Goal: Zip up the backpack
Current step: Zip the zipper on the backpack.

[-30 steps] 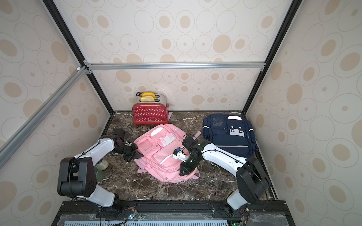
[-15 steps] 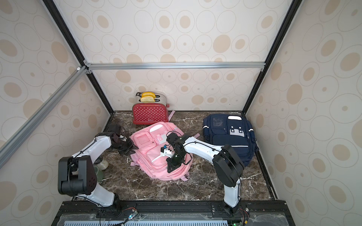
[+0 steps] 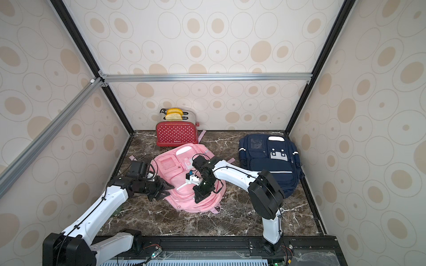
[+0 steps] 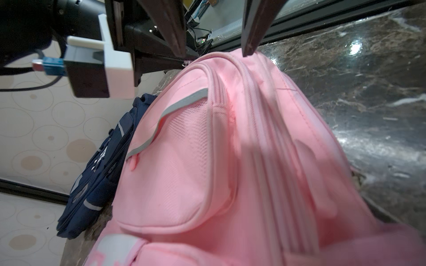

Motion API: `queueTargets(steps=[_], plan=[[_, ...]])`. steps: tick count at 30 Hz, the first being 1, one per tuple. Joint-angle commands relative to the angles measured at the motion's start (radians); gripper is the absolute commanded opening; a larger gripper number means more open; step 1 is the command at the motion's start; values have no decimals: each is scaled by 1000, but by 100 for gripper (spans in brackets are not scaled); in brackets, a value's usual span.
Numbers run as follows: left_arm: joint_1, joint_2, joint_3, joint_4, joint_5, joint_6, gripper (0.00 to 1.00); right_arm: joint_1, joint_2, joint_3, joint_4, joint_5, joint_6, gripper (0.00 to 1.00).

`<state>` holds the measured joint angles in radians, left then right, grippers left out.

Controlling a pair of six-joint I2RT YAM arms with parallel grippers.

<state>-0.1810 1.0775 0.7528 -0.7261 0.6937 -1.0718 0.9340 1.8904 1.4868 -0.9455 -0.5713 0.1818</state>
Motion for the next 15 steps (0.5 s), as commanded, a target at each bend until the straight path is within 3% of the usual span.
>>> queueTargets(steps=[1, 7, 15], plan=[[-32, -64, -38, 15, 6, -142, 41, 1, 18, 60, -10, 40, -46, 0], [-118, -149, -74, 84, -93, -325, 44, 3, 54, 126, -34, 6, -99, 0], [-264, -61, -99, 248, -171, -442, 44, 4, 40, 128, -21, 23, -113, 0]])
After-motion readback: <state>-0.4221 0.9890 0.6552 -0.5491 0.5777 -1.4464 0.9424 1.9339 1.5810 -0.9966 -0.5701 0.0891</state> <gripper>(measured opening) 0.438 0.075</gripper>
